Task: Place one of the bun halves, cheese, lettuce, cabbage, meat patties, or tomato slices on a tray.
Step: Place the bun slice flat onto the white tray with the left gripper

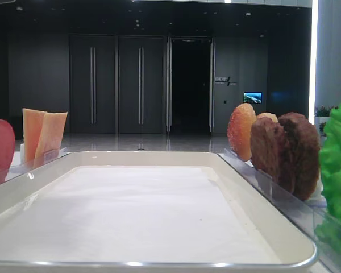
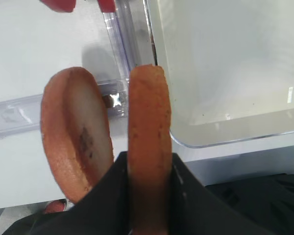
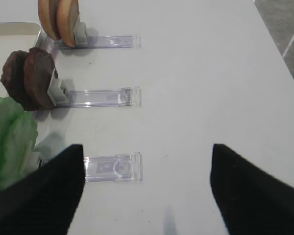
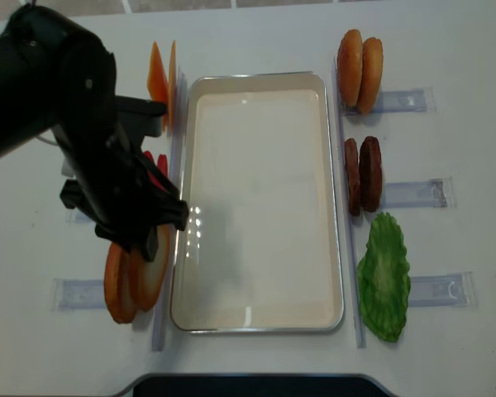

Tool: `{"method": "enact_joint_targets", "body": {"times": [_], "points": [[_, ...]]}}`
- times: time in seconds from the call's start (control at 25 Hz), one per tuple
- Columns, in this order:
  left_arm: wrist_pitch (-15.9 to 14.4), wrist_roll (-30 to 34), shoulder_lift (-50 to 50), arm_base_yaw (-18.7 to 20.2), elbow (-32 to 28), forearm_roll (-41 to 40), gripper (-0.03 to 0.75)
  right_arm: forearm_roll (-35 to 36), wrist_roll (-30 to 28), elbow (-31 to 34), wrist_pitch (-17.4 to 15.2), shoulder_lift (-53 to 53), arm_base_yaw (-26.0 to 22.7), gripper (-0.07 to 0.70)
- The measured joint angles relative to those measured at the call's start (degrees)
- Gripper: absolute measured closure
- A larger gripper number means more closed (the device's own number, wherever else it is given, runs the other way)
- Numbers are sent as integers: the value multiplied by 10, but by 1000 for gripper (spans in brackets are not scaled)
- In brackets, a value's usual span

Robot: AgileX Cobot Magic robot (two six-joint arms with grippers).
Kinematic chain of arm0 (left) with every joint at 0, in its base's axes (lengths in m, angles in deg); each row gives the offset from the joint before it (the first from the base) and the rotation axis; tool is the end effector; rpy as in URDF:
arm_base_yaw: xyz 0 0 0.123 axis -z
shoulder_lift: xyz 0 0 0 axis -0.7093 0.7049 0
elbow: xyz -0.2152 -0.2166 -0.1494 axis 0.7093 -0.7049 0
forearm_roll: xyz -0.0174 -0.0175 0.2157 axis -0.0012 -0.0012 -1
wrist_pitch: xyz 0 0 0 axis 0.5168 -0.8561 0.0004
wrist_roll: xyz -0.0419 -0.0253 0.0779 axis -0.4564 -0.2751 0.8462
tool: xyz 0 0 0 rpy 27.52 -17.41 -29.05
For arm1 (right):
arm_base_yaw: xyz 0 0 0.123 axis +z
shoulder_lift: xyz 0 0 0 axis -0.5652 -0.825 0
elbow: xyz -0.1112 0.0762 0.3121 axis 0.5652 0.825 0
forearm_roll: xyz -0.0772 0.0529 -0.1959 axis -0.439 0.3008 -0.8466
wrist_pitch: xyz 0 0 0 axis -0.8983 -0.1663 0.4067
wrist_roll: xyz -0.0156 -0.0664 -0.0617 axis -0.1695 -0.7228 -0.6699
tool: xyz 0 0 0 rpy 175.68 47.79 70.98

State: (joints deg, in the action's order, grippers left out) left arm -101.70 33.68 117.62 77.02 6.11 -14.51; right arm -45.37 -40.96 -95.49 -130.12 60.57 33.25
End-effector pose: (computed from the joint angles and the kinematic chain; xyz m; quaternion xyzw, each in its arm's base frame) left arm 0.1848 -0.1141 0.3147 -0.0854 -0.9963 -0.0073 0.0062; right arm -0.0945 0.0085 0.2523 -0.0234 0.8707 0.0175 0.4909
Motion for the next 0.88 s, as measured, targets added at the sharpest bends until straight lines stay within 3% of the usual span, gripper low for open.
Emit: {"method": "enact_joint_targets", "body": {"times": [0.28, 0.36, 0.48, 0.68, 0.88], "points": [[0, -6, -12, 0, 0, 8, 571, 0, 0, 0, 0, 0, 0, 97], [14, -6, -12, 0, 0, 28, 571, 0, 0, 0, 0, 0, 0, 97], [76, -6, -12, 0, 0, 72, 571, 0, 0, 0, 0, 0, 0, 97], [155, 5, 3, 0, 0, 126, 571, 0, 0, 0, 0, 0, 0, 97], [224, 80, 52, 0, 0, 226, 571, 0, 0, 0, 0, 0, 0, 97]]}}
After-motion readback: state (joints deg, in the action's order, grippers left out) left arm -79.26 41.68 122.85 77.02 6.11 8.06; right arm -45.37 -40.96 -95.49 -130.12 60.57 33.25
